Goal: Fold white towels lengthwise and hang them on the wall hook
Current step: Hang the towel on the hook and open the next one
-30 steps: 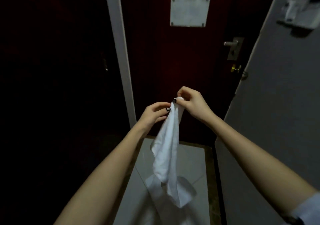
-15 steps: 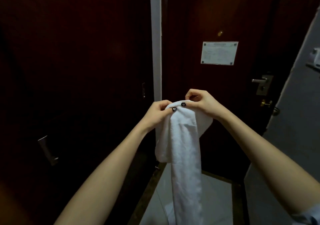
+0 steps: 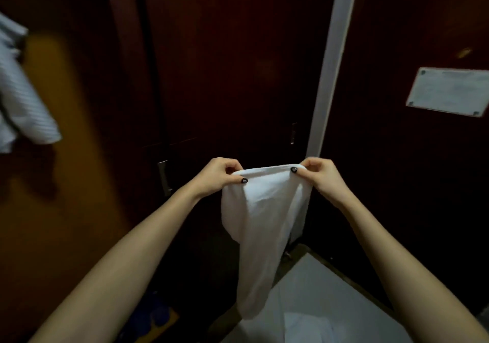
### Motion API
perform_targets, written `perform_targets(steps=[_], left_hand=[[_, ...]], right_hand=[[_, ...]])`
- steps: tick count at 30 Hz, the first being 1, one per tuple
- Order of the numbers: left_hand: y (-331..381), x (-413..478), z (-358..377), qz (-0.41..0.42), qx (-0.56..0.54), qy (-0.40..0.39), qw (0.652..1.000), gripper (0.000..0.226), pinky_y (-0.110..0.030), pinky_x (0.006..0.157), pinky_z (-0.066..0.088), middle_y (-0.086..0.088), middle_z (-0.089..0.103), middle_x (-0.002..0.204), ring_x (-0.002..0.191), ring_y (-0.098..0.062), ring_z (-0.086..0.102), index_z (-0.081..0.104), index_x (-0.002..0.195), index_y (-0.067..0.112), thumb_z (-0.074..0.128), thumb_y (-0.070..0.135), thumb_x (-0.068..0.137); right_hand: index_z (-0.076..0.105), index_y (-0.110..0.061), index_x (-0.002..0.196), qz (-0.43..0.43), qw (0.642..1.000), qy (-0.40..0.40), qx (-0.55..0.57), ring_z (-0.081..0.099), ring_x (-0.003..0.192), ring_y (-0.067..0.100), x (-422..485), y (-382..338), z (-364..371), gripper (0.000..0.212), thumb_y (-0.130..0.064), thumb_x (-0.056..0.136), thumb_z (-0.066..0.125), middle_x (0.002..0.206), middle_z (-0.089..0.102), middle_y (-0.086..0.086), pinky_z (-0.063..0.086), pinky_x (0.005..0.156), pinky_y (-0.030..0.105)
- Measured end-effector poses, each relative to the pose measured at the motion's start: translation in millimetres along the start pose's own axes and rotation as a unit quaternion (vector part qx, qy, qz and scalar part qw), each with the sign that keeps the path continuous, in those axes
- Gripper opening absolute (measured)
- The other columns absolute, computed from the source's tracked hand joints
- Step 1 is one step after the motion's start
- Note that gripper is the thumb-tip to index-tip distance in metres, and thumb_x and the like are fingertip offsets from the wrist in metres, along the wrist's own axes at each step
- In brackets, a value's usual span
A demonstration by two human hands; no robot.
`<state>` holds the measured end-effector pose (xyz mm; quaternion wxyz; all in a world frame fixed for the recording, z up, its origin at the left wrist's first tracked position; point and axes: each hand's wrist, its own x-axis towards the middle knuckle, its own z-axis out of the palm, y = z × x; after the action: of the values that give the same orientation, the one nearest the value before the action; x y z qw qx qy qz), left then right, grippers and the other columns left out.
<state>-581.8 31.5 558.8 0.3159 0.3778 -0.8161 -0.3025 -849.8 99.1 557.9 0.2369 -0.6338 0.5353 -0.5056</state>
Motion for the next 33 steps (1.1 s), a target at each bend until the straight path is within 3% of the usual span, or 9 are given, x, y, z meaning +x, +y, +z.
perform_targets(steps=[2, 9, 14, 19, 22, 25, 27, 30, 33], left_hand=[[-12, -23, -11, -0.035, 0.027, 0.013, 0.999, 0.016, -0.015, 0.076, 0.045, 0.011, 0.066, 0.085, 0.084, -0.001, 0.060, 0.068, 0.081, 0.027, 0.076, 0.013, 0.077], [-60, -111, -63, -0.152, 0.104, 0.074, 0.980, 0.013, -0.020, 0.072, 0.044, 0.009, 0.066, 0.086, 0.084, -0.006, 0.061, 0.066, 0.078, 0.027, 0.071, 0.017, 0.084], [-80, -170, -94, -0.220, 0.163, 0.087, 0.958, 0.002, -0.018, 0.065, 0.040, 0.006, 0.059, 0.092, 0.084, -0.008, 0.054, 0.068, 0.088, 0.018, 0.066, 0.018, 0.089], [-77, -208, -128, -0.237, 0.107, 0.144, 0.955, 0.007, -0.024, 0.073, 0.043, 0.004, 0.067, 0.084, 0.079, -0.006, 0.058, 0.071, 0.084, 0.014, 0.066, 0.016, 0.089], [-75, -224, -144, -0.239, 0.099, 0.221, 0.940, 0.011, -0.021, 0.060, 0.041, 0.012, 0.064, 0.066, 0.064, -0.003, 0.055, 0.072, 0.078, 0.019, 0.067, 0.019, 0.088], [-76, -240, -159, -0.224, 0.033, 0.320, 0.920, 0.010, -0.015, 0.058, 0.043, 0.008, 0.066, 0.071, 0.063, -0.001, 0.059, 0.072, 0.082, 0.017, 0.067, 0.011, 0.088], [-76, -252, -168, -0.215, 0.014, 0.347, 0.913, 0.015, -0.009, 0.058, 0.044, 0.009, 0.067, 0.072, 0.062, 0.005, 0.060, 0.071, 0.082, 0.019, 0.065, 0.007, 0.088], [-75, -262, -173, -0.204, 0.017, 0.358, 0.911, 0.016, -0.018, 0.056, 0.043, 0.006, 0.060, 0.069, 0.062, -0.004, 0.055, 0.066, 0.081, 0.017, 0.059, 0.008, 0.092], [-70, -259, -170, -0.201, -0.003, 0.385, 0.901, 0.017, -0.020, 0.045, 0.043, 0.002, 0.054, 0.069, 0.058, -0.009, 0.051, 0.060, 0.082, 0.019, 0.054, 0.010, 0.095]], right_hand=[[0.065, -0.014, 0.069, -0.015, 1.000, 0.008, 0.012, 0.053, 0.056, -0.005, 11, -6, 18, 0.018, -0.013, 0.087, 0.071, 0.062, 0.061, -0.008, 0.040, 0.053, 0.012], [0.064, -0.010, 0.071, -0.044, 0.999, 0.019, 0.017, 0.055, 0.061, 0.001, 24, -22, 86, 0.019, -0.021, 0.085, 0.071, 0.067, 0.063, -0.003, 0.040, 0.053, 0.015], [0.065, -0.007, 0.074, -0.025, 0.999, 0.024, 0.031, 0.057, 0.064, 0.006, 25, -30, 123, 0.019, -0.021, 0.086, 0.067, 0.069, 0.064, 0.000, 0.044, 0.058, 0.024], [0.064, -0.016, 0.072, 0.009, 0.999, 0.025, 0.027, 0.059, 0.064, 0.012, 37, -39, 156, 0.018, -0.025, 0.087, 0.064, 0.069, 0.065, 0.002, 0.046, 0.062, 0.029], [0.063, -0.025, 0.065, 0.012, 1.000, 0.023, 0.009, 0.058, 0.062, 0.003, 38, -50, 174, 0.020, -0.028, 0.084, 0.067, 0.066, 0.064, -0.007, 0.044, 0.055, 0.022], [0.063, -0.023, 0.064, 0.006, 1.000, 0.017, -0.007, 0.057, 0.061, 0.005, 37, -55, 188, 0.020, -0.028, 0.082, 0.070, 0.064, 0.063, -0.007, 0.042, 0.053, 0.020], [0.064, -0.016, 0.067, -0.002, 1.000, -0.010, -0.030, 0.057, 0.061, 0.010, 33, -57, 199, 0.020, -0.027, 0.082, 0.070, 0.064, 0.064, 0.000, 0.042, 0.053, 0.025], [0.067, -0.012, 0.078, -0.006, 0.997, -0.075, -0.032, 0.059, 0.066, 0.013, 26, -73, 220, 0.009, -0.017, 0.085, 0.068, 0.072, 0.066, 0.002, 0.045, 0.057, 0.024], [0.064, -0.006, 0.096, 0.026, 0.976, -0.182, 0.120, 0.062, 0.057, 0.011, 18, -101, 239, 0.010, 0.000, 0.088, 0.063, 0.072, 0.063, 0.009, 0.052, 0.054, 0.025]])
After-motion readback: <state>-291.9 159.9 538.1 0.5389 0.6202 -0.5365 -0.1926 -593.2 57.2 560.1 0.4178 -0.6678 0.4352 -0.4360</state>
